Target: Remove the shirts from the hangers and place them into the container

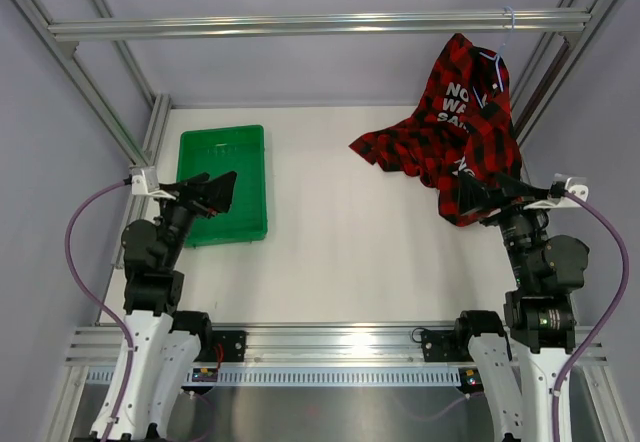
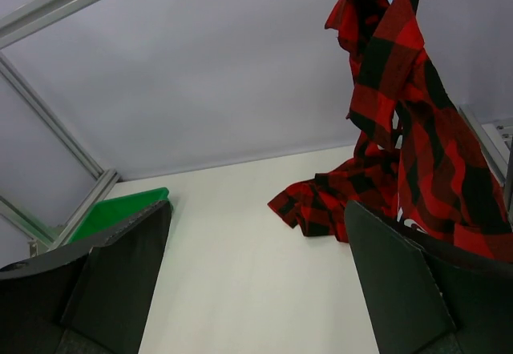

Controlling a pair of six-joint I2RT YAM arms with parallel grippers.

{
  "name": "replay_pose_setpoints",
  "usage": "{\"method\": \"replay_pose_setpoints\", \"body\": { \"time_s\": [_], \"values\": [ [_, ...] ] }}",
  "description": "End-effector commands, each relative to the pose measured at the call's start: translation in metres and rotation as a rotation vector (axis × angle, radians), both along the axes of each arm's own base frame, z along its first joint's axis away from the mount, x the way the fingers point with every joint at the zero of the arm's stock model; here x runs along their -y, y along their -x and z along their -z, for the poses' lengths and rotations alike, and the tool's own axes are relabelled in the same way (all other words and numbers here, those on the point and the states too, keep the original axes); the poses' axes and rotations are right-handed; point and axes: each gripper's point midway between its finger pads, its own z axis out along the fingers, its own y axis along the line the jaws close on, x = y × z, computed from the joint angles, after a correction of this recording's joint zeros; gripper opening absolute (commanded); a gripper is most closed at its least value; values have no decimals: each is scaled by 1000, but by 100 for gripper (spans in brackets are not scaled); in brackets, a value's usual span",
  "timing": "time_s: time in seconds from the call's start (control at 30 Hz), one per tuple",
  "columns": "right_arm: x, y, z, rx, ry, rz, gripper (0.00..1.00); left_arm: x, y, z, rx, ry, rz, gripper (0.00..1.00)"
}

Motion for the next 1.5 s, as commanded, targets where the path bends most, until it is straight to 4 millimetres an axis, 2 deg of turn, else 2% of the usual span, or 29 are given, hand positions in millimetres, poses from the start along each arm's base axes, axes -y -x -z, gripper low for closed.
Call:
{"method": "replay_pose_setpoints", "body": {
  "time_s": [0.0,0.03,0.1,0.13,0.17,0.2,0.23,0.27,0.3,0.37,0.43,0.47,0.5,0.57,0.63,0.77,0.8,0.83,0.87,0.9,0.93,0.97,1.0,1.07,1.17,1.27,1.3,1.33,1.47],
  "values": [
    [7,8,-20,51,9,41,100,-7,5,-22,18,20,-40,99],
    [11,8,-16,22,4,62,99,-10,3,-22,-3,31,-58,99],
    [29,7,-26,-5,-38,166,99,-20,-2,-19,-66,74,-121,99],
    [38,5,-18,-61,-46,213,99,-21,-7,-18,-109,75,-130,99],
    [43,3,-26,-76,-48,245,99,-24,-9,-16,-141,75,-147,99],
    [47,3,-26,-97,-70,266,99,-22,-11,-10,-190,70,-140,99],
    [51,3,-23,-122,-95,293,99,-24,-17,-14,-217,72,-152,99],
    [59,7,-30,-104,-122,336,100,-25,-20,-12,-265,116,-168,99],
    [59,10,-31,-93,-125,339,99,-35,-23,3,-353,144,-238,99],
    [62,18,-41,-41,-129,350,100,-37,-32,6,-421,170,-265,99],
    [64,20,-42,-48,-120,365,99,-36,-35,18,-488,184,-270,99],
    [70,17,-44,-65,-124,397,100,-35,-37,27,-516,207,-276,99],
    [72,14,-43,-85,-119,410,99,-33,-40,24,-497,216,-263,99],
    [79,-1,-33,-178,-95,450,100,-31,-41,26,-479,234,-255,99],
    [83,-14,-22,-246,-89,476,99,-30,-41,36,-501,281,-263,99],
    [81,-30,-33,-289,-85,470,99,19,-49,39,-630,-5,79,99],
    [80,-32,-34,-301,-70,459,99,25,-56,52,-717,-11,111,99],
    [70,-41,-33,-324,-34,396,99,34,-57,53,-716,-19,162,99],
    [68,-43,-47,-304,-17,379,99,40,-57,53,-705,-8,197,99],
    [69,-43,-48,-328,2,384,100,45,-61,45,-646,6,230,99],
    [73,-56,-39,-387,9,409,99,46,-53,44,-612,15,235,99],
    [76,-55,-59,-367,11,426,99,45,-51,38,-565,19,234,99],
    [78,-56,-57,-403,44,428,99,41,-52,28,-505,14,208,99],
    [80,-68,-67,-408,77,431,100,37,-46,9,-416,-15,189,99],
    [85,-78,-77,-396,115,450,100,43,-38,-13,-301,-60,237,99],
    [90,-87,-76,-429,172,466,95,49,-26,-28,-234,-69,290,99],
    [91,-90,-71,-452,192,469,89,51,-24,-33,-206,-77,303,99],
    [96,-95,-67,-474,208,490,88,51,-22,-34,-194,-91,305,99],
    [99,-108,-56,-499,249,496,87,30,-21,-42,-169,-166,173,99]
  ]
}}
